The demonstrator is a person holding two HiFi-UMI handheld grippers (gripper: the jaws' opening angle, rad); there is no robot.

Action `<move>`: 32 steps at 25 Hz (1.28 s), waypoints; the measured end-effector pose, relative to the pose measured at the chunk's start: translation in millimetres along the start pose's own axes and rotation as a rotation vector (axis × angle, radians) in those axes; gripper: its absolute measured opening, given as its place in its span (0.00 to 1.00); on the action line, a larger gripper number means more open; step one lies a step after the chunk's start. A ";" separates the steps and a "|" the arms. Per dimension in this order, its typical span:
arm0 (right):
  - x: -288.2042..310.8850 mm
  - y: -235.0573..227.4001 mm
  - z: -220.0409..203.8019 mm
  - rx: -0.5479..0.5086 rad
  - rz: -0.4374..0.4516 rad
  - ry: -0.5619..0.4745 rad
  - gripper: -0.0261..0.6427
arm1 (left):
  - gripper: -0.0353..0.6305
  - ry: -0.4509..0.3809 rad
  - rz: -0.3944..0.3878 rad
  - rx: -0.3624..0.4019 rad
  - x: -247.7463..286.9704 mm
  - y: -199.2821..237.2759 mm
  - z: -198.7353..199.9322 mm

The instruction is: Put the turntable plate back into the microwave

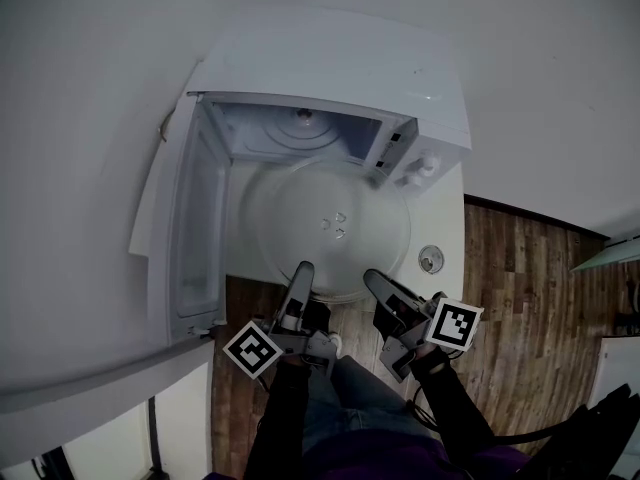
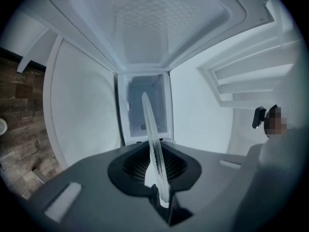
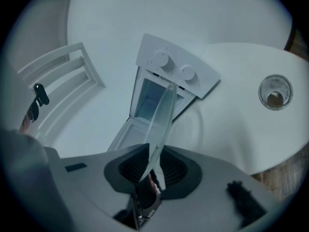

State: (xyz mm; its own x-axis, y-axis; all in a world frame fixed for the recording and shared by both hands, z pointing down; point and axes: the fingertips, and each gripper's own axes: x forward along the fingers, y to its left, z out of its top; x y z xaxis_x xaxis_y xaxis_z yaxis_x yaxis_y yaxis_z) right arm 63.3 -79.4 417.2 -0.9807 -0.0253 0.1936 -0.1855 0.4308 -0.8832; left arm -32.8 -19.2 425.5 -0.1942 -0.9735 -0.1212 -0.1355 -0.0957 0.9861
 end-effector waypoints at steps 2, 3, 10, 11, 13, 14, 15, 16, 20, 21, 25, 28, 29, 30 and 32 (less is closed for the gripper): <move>6.2 0.5 2.7 -0.011 0.000 0.000 0.15 | 0.12 0.003 -0.002 0.000 4.0 1.8 5.0; 9.4 0.8 3.9 -0.013 0.001 -0.001 0.15 | 0.12 0.005 -0.001 0.000 5.9 2.3 7.7; 34.3 -0.1 7.7 -0.014 0.000 0.010 0.15 | 0.12 0.005 0.001 0.016 14.0 8.5 30.1; 37.1 -0.3 7.9 -0.012 -0.001 0.012 0.15 | 0.12 0.006 0.004 0.016 14.6 10.0 32.2; 42.1 -0.5 7.0 -0.005 -0.001 0.015 0.15 | 0.12 0.008 0.010 0.023 14.7 12.3 36.7; 44.7 -0.7 6.7 -0.003 -0.001 0.016 0.15 | 0.12 0.008 0.011 0.029 14.9 13.0 39.2; 47.1 -1.0 6.9 -0.003 -0.002 0.017 0.15 | 0.12 0.006 0.011 0.033 15.5 13.6 41.6; 49.5 -1.2 7.5 -0.002 -0.003 0.017 0.15 | 0.12 0.005 0.012 0.031 16.2 14.4 43.6; 59.7 -0.3 8.8 0.000 -0.002 0.022 0.15 | 0.13 0.002 0.022 0.037 17.8 18.2 52.3; 62.4 -0.5 9.1 -0.002 -0.002 0.023 0.15 | 0.13 0.002 0.022 0.040 18.7 19.1 55.0; 71.9 -1.6 11.6 0.000 -0.004 0.024 0.15 | 0.13 0.000 0.024 0.048 23.4 21.7 63.5; 78.5 -1.2 14.0 0.000 -0.004 0.025 0.15 | 0.13 -0.005 0.023 0.052 26.7 22.6 69.7; 81.0 -1.3 15.2 -0.003 -0.004 0.026 0.15 | 0.13 -0.007 0.022 0.051 28.2 23.3 71.8; 83.6 -1.7 16.4 -0.005 -0.004 0.027 0.15 | 0.13 -0.010 0.020 0.049 29.7 24.1 73.9; 89.0 -2.7 18.5 -0.010 -0.004 0.025 0.15 | 0.13 -0.008 0.015 0.049 33.0 25.9 78.3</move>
State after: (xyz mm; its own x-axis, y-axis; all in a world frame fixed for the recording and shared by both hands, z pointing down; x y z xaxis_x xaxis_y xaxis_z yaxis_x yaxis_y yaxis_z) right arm -24.7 -99.5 428.9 -0.9781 -0.0047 0.2082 -0.1890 0.4399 -0.8780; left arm -118.8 -37.6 438.2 -0.2043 -0.9730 -0.1075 -0.1795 -0.0707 0.9812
